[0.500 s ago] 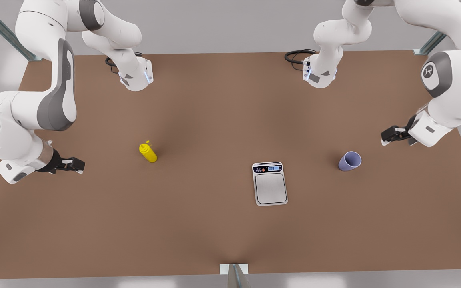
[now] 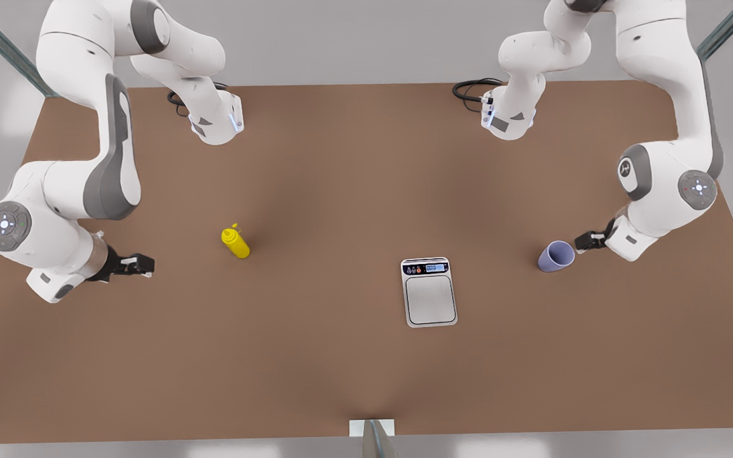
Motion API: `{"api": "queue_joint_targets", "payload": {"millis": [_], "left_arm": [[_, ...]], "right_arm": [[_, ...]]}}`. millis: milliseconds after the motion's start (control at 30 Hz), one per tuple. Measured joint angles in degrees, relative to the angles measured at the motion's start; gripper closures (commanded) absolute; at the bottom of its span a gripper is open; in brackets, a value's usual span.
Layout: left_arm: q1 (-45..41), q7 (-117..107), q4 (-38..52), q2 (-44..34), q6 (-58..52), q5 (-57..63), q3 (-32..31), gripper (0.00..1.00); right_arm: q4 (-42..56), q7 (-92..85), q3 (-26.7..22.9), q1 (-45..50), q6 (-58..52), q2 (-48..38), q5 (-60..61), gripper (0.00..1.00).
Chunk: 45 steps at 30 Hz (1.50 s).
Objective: Move cup to the weight, pick up sauce bottle, pour sauce
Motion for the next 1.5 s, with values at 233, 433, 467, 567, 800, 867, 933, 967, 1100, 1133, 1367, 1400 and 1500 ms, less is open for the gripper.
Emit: {"api": "queue_joint_targets", "payload": {"millis": [233, 433, 467, 567, 800, 867, 933, 967, 1100, 1133, 1367, 1400, 1500], "left_arm": [[0.1, 0.5, -2.1, 5.6, 3.4, -0.1, 0.9, 0.0], [1.8, 0.4, -2.3, 10.3, 5.6, -0.6, 1.1, 0.0], [1.8, 0.5, -2.6, 10.4, 5.6, -0.6, 1.1, 0.0], [1.8, 0.5, -3.4, 11.3, 5.4, -0.7, 1.1, 0.0], [1.8, 0.5, -5.8, 13.2, 8.9, -0.7, 1.1, 0.46], [1.8, 0.4, -8.2, 13.8, 13.2, -0.8, 1.1, 0.63], [1.8, 0.4, -8.3, 13.9, 13.4, -0.8, 1.0, 0.79], [1.8, 0.4, -8.2, 13.9, 13.3, -0.8, 0.8, 0.79], [1.8, -0.2, -8.1, 13.7, 13.1, -0.9, 0.4, 0.79], [1.8, -0.2, -8.1, 13.7, 13.1, -0.9, 0.4, 0.79], [1.8, -0.3, -8.0, 13.6, 13.0, 0.2, 0.3, 0.79], [1.8, -0.3, -7.9, 13.4, 12.9, 0.2, 0.3, 0.79], [1.7, -0.5, -7.2, 12.8, 12.8, -0.1, -1.2, 0.79]], "right_arm": [[0.2, 0.5, 0.0, 1.3, -0.3, -0.1, -0.7, 0.0], [0.1, -0.2, 0.0, 1.4, 0.1, 0.0, -0.9, 0.0], [0.0, -0.2, 0.0, 1.6, 0.0, 0.0, -0.9, 0.0], [0.0, -1.6, 0.0, 1.4, 0.0, 0.7, -0.7, 0.0], [-6.6, -59.5, -0.1, -10.7, 3.3, 1.3, 10.3, 0.0], [-14.3, -74.2, 0.0, -16.1, 7.2, 0.2, 21.3, 0.0], [-28.5, -85.7, -0.1, -19.2, 14.3, -3.4, 36.5, 0.0], [-32.3, -91.4, -0.1, -19.7, 15.1, -4.0, 42.1, 0.0], [-39.9, -112.1, -0.1, -21.4, 9.5, -2.6, 52.0, 0.0], [-40.6, -115.4, -0.1, -22.3, 8.1, -1.8, 52.4, 0.0], [-51.7, -128.6, 0.1, -20.0, 15.4, -4.5, 65.2, 0.0], [-52.2, -130.6, 0.1, -19.9, 15.7, -4.2, 65.9, 0.0], [-54.3, -134.4, 0.4, -18.4, 15.5, -3.1, 68.3, 0.0]]}}
